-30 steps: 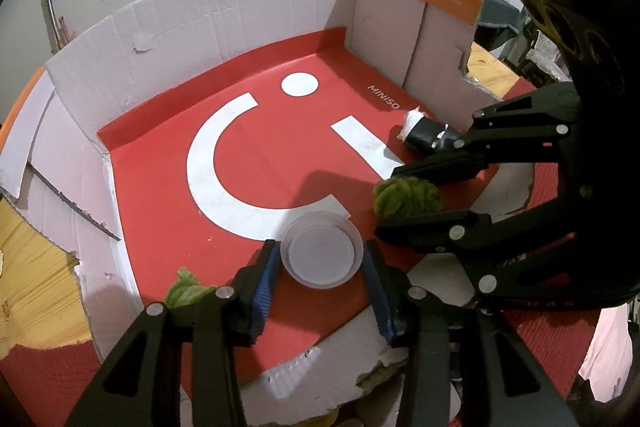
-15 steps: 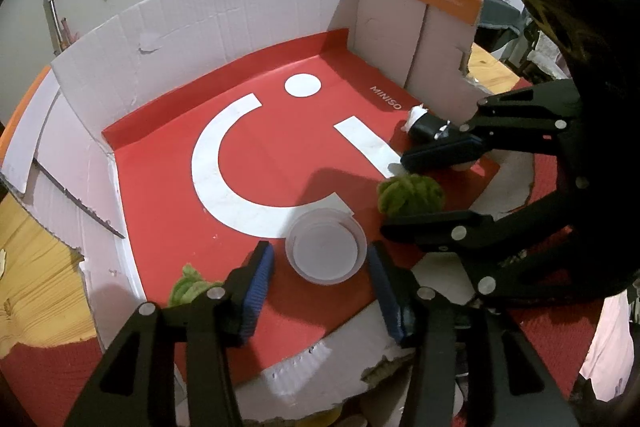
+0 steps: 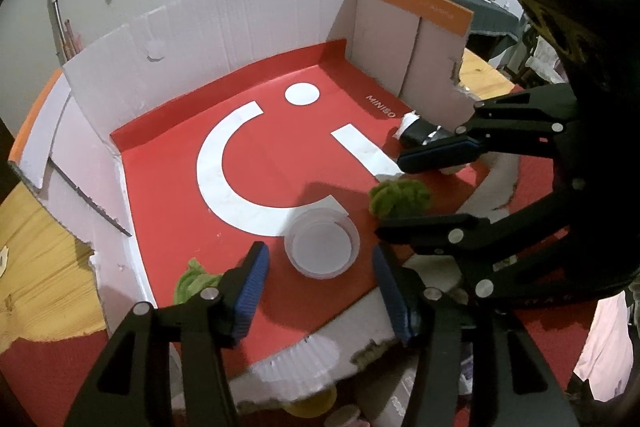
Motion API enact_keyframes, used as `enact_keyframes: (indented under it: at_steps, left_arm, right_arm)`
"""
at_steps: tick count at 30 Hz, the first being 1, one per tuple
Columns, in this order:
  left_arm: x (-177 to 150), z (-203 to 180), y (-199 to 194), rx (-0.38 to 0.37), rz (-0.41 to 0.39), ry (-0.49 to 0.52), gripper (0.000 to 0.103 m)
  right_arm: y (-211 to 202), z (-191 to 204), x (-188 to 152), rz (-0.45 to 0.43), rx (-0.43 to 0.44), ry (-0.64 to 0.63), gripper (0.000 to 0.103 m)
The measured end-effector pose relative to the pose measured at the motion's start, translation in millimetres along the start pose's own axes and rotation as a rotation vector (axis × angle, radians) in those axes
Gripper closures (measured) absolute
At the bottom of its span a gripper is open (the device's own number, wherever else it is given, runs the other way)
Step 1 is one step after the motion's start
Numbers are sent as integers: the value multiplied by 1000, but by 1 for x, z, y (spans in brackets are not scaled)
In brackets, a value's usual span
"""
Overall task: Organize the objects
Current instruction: 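Lower the white lid into the box with left tool while right tool places the green ball, then open both tools and withdraw them from the box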
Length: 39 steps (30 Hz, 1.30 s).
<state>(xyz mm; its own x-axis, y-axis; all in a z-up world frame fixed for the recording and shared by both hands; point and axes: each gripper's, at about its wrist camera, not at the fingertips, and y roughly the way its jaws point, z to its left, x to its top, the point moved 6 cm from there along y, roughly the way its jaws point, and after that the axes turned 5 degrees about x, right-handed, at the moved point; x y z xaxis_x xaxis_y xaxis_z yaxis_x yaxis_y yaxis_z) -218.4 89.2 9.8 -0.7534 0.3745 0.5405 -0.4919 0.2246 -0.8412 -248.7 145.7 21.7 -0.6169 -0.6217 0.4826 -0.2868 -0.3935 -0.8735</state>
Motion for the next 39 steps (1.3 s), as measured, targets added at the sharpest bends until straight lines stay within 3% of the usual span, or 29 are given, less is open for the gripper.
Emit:
enact_keyframes:
  at_steps: [5,13,18,31,39]
  left_arm:
    - [0,-4,-16,11,-37,-3,43]
    - [-5,4,-55,22,-124,-61,34]
    - [-13,9,-80,31,-187,-118,26]
    - [-43,6,-135,103,-359,-197,9]
    - [-66,2,-142,150,-399,-242,4]
  right_arm:
    - [-14,6,0,-19,-25,-11,55]
    - [-52,18,-4,-90,-57,-4,44]
    - [-74,27,-11,-140,-91,1,31]
    - [-134,43,-36,-292,-140,59,22]
    - [-143,46,-64,-380,-201,130,19]
